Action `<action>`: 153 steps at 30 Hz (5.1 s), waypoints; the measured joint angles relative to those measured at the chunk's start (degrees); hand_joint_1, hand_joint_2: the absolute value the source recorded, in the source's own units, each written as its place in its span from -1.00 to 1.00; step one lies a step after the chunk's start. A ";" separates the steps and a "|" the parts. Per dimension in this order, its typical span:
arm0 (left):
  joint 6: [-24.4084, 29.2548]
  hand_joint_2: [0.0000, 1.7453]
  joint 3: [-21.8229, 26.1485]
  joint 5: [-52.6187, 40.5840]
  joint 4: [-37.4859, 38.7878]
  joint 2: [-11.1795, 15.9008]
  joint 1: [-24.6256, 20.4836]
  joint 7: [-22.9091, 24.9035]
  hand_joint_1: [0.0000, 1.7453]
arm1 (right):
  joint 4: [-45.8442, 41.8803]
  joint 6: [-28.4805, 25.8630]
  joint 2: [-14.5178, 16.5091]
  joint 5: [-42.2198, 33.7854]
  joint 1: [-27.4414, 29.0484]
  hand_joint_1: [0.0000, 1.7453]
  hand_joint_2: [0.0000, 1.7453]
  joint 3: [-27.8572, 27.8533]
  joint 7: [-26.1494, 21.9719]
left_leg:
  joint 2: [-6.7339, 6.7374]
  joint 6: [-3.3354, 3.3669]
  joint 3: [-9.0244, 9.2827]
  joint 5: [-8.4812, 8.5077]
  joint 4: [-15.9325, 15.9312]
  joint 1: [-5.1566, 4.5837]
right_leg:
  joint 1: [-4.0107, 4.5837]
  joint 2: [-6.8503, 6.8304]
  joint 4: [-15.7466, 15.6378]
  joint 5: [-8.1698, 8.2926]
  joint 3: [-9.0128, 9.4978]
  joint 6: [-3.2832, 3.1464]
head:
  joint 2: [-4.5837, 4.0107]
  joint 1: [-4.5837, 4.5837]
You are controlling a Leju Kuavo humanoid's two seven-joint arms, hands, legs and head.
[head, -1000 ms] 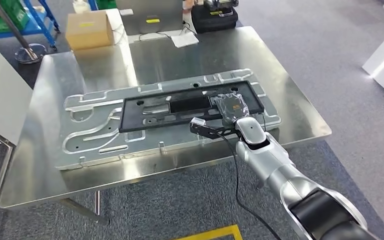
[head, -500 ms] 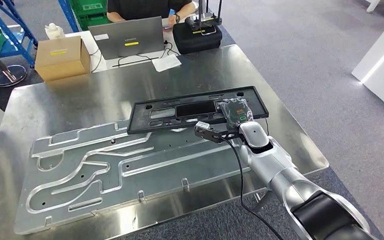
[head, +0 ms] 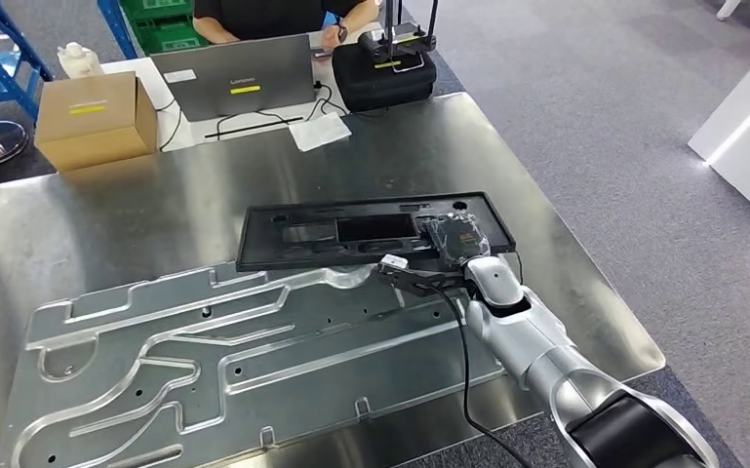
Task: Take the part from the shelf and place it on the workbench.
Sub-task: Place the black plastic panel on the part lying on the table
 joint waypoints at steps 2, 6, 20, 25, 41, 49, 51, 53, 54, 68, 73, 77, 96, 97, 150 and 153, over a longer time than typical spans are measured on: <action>0.00 1.00 0.02 0.10 0.00 0.01 0.05 -0.07 -1.00 | 0.04 -0.30 -0.05 -0.01 0.22 1.00 1.00 -0.03 -0.06 | 0.00 0.11 -0.13 -0.18 0.08 -0.10 | 0.16 0.09 -0.95 0.33 -0.03 -0.15 | 0.00 0.02; 0.04 1.00 0.05 0.17 0.00 0.02 0.07 -0.15 -1.00 | -0.01 -0.43 -0.05 -0.01 0.24 1.00 1.00 -0.09 -0.05 | 0.03 0.24 0.52 -0.33 -0.29 -0.12 | 0.21 0.17 -1.13 0.11 0.54 -0.50 | 0.00 0.03; -0.12 1.00 -0.16 -0.55 0.00 0.02 -0.27 1.97 -1.00 | 0.59 -1.90 3.50 -0.11 -0.44 1.00 1.00 -0.57 -1.02 | 0.20 -0.68 0.86 -0.78 -0.49 -0.10 | 0.37 0.49 -1.15 -0.32 0.88 -1.02 | 0.00 0.04; -0.20 1.00 -1.31 -1.63 0.00 0.02 -0.91 1.86 -1.00 | 3.17 -0.72 11.13 0.46 -2.33 1.00 1.00 1.00 0.44 | 0.44 -0.71 0.88 -0.81 -0.48 -0.08 | 0.24 0.63 -1.25 -0.37 0.82 -1.01 | 0.00 0.04; -0.74 1.00 -3.31 -2.19 0.00 0.05 -1.45 3.43 -1.00 | 11.11 0.45 17.76 -0.27 -7.49 1.00 1.00 3.63 0.29 | 0.16 -0.75 0.87 -0.88 -0.49 -0.14 | 0.34 0.42 -1.61 -0.41 1.15 -0.88 | 0.00 0.04; -0.96 1.00 -4.26 -1.64 0.00 0.06 -1.60 3.01 -1.00 | 12.82 1.42 21.86 -3.64 -9.31 1.00 1.00 4.83 0.61 | 0.00 -0.74 0.87 -0.90 -0.50 -0.05 | 0.31 0.23 -1.79 -0.46 1.23 -0.92 | 0.00 0.04; -0.98 1.00 -4.34 -1.36 0.00 0.06 -1.60 3.28 -1.00 | 13.52 1.23 21.87 -4.13 -9.31 1.00 1.00 4.88 0.68 | 0.00 -0.74 0.86 -0.91 -0.50 -0.06 | 0.32 0.24 -1.80 -0.46 1.25 -0.92 | 0.00 0.04; -0.99 1.00 -4.37 -1.25 0.00 0.06 -1.61 3.54 -1.00 | 14.21 1.03 21.85 -4.34 -9.29 1.00 1.00 4.90 0.68 | 0.01 -0.73 0.87 -0.92 -0.50 -0.09 | 0.32 0.26 -1.82 -0.45 1.26 -0.91 | 0.00 0.04; -1.02 1.00 -4.37 -1.25 0.00 0.06 -1.62 3.63 -1.00 | 14.50 0.95 21.85 -4.39 -9.30 1.00 1.00 4.91 0.71 | 0.01 -0.73 0.87 -0.92 -0.50 -0.10 | 0.32 0.26 -1.84 -0.45 1.28 -0.91 | 0.00 0.04; -1.28 1.00 -4.97 0.51 0.00 0.00 -1.44 2.34 -1.00 | 15.02 1.34 22.50 -5.92 -9.42 1.00 1.00 5.99 2.70 | 0.01 -0.72 0.95 -0.92 -0.50 -0.10 | 0.35 0.29 -2.01 -0.41 1.50 -0.88 | 0.00 0.05; -1.27 1.00 -4.81 2.43 0.00 -0.08 -1.09 1.66 -1.00 | 10.16 2.11 23.34 -12.58 -7.28 1.00 1.00 12.07 4.89 | 0.06 -0.69 0.96 -1.04 -0.50 -0.07 | 0.33 0.32 -2.14 -0.44 1.52 -0.88 | 0.00 0.04; -1.29 1.00 -4.80 2.65 0.00 -0.09 -1.01 1.64 -1.00 | 8.48 2.11 23.64 -13.48 -6.55 1.00 1.00 15.01 5.11 | 0.05 -0.70 0.97 -1.13 -0.50 -0.04 | 0.33 0.33 -2.18 -0.51 1.54 -0.90 | 0.00 0.04; -1.32 1.00 -4.84 2.69 0.00 -0.11 -0.98 1.97 -1.00 | 8.40 -0.21 23.73 -17.76 -6.92 1.00 1.00 18.34 5.28 | 0.08 -0.72 1.06 -1.20 -0.51 -0.01 | 0.33 0.35 -2.29 -0.53 1.68 -0.92 | 0.00 0.05; -1.32 1.00 -4.84 2.69 0.00 -0.11 -0.98 1.95 -1.00 | 8.48 -0.15 23.73 -17.81 -6.99 1.00 1.00 18.42 5.31 | 0.08 -0.72 1.06 -1.21 -0.52 -0.01 | 0.33 0.35 -2.29 -0.54 1.68 -0.93 | 0.00 0.06; -0.89 1.00 -4.22 6.71 0.00 0.04 -0.40 -3.54 -1.00 | 1.51 8.32 24.18 -24.40 -6.44 1.00 1.00 29.83 2.84 | 0.09 -0.71 1.19 -1.22 -0.52 0.04 | 0.32 0.35 -2.38 -0.54 1.84 -0.94 | 0.00 0.06; -0.87 1.00 -4.22 6.71 0.00 0.04 -0.38 -3.58 -1.00 | 1.40 7.73 24.19 -24.78 -6.39 1.00 1.00 31.24 2.90 | 0.08 -0.71 1.19 -1.22 -0.52 0.05 | 0.33 0.34 -2.37 -0.54 1.85 -0.94 | 0.00 0.06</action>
